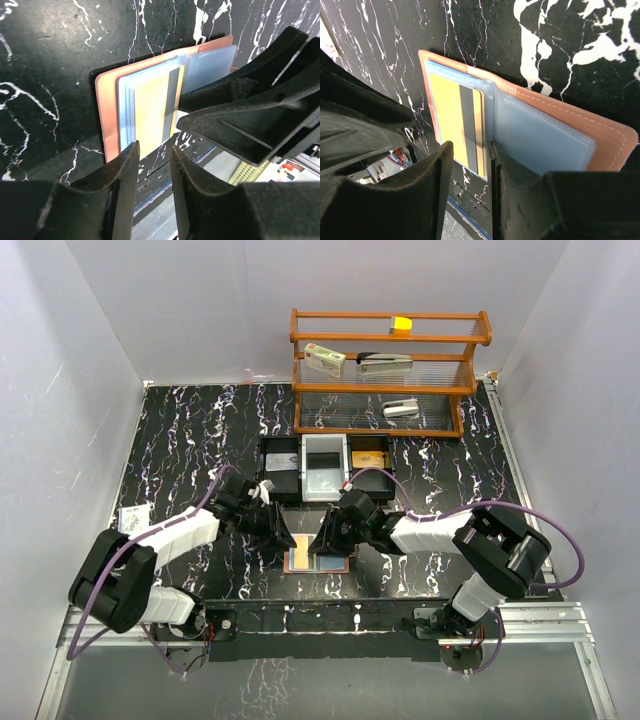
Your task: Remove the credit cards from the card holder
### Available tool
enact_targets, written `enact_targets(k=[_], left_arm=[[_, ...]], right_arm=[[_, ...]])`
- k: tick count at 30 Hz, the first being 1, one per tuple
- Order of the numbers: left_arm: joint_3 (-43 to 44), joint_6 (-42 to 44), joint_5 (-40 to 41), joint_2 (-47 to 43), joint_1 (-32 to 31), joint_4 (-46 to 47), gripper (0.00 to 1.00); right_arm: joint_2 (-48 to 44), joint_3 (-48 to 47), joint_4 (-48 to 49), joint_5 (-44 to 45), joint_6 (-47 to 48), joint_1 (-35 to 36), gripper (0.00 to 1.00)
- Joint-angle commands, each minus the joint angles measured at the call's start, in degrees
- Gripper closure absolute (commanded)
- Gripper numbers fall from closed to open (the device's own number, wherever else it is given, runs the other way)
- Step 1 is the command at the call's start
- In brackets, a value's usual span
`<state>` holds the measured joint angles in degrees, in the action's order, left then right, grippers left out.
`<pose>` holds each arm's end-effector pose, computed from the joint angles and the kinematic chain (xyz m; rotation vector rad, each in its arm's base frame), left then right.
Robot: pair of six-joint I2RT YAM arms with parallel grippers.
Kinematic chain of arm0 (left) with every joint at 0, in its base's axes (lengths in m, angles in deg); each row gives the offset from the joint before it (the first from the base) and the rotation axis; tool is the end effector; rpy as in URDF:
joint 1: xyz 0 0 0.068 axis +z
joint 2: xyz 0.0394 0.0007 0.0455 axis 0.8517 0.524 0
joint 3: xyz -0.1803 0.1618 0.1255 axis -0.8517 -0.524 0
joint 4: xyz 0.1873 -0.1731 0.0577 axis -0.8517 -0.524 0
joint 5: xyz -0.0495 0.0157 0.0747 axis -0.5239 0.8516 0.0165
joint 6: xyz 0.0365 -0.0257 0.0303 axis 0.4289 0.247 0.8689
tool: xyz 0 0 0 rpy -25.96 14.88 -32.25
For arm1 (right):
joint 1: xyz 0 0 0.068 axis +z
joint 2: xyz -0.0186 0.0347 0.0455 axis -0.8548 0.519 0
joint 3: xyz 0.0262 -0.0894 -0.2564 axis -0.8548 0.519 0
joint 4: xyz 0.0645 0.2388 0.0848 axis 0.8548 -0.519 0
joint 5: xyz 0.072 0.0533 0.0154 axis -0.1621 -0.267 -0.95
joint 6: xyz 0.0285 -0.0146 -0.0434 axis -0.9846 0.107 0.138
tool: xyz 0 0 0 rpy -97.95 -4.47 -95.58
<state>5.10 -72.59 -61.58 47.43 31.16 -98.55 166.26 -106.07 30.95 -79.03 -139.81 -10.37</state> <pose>0.2050 -0.1267 0.1648 -0.1102 2.6860 -1.1592 0.1824 0.2193 0.1337 0.1760 2.7208 1.0776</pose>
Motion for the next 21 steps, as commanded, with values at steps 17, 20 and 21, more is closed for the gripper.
enact_targets(k=[17, 20, 21], left_arm=[[1.4, 2.5, 7.0, 8.5, -6.0, 0.0, 0.92], [2.0, 3.1, 7.9, 8.3, -6.0, -1.2, 0.94], [2.0, 3.2, 8.3, 8.3, -6.0, -1.5, 0.95]], right_arm=[[-0.3, 2.2, 4.0, 0.4, -2.1, 0.0, 0.90], [-0.6, 2.3, 4.0, 0.2, -2.1, 0.1, 0.95], [-1.0, 2.3, 3.3, 0.8, -1.9, 0.1, 0.96]])
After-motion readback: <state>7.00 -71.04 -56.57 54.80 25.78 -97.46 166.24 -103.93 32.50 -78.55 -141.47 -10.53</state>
